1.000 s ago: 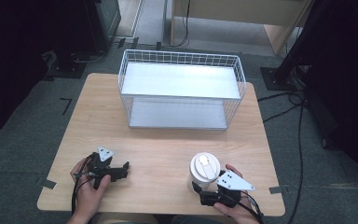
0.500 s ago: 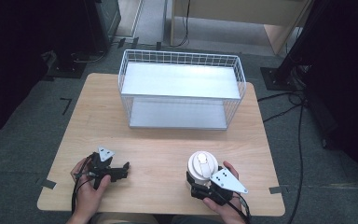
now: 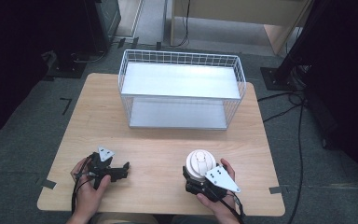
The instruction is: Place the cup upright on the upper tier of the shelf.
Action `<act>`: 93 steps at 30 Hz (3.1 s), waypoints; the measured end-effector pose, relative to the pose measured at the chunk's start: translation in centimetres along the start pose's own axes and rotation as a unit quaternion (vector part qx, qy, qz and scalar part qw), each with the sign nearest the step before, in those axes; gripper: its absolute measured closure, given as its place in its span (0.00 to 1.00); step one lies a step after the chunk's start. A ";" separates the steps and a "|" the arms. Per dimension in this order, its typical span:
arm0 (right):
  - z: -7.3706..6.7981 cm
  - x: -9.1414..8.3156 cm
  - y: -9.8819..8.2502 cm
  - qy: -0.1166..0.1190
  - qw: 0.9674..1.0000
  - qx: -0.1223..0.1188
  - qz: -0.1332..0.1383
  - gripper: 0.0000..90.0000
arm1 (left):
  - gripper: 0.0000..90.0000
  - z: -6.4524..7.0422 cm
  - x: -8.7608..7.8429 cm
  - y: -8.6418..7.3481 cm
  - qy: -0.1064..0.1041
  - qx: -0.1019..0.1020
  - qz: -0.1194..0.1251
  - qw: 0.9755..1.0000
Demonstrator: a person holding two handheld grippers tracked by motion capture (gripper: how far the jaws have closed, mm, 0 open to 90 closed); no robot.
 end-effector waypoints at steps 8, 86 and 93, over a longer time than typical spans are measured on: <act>-0.1 -0.1 0.2 -0.009 1.000 -0.003 0.004 0.16 | 0.00 0.0 0.0 0.0 -0.002 0.002 0.000 1.000; 2.8 2.0 16.9 -0.108 0.982 -0.014 0.154 0.17 | 0.00 0.0 0.0 0.0 -0.002 0.003 0.000 1.000; 3.6 4.1 20.0 -0.127 0.979 -0.012 0.159 0.17 | 0.00 0.0 0.0 0.0 -0.002 0.002 0.000 1.000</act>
Point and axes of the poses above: each handheld gripper's, and its own axes: x roughly forward along the jaws, y roughly out of its top, z roughly to its right, the point moved 4 cm from there along x, roughly forward along the jaws, and after that the axes turned 3 degrees about z, right-handed, at the moved point
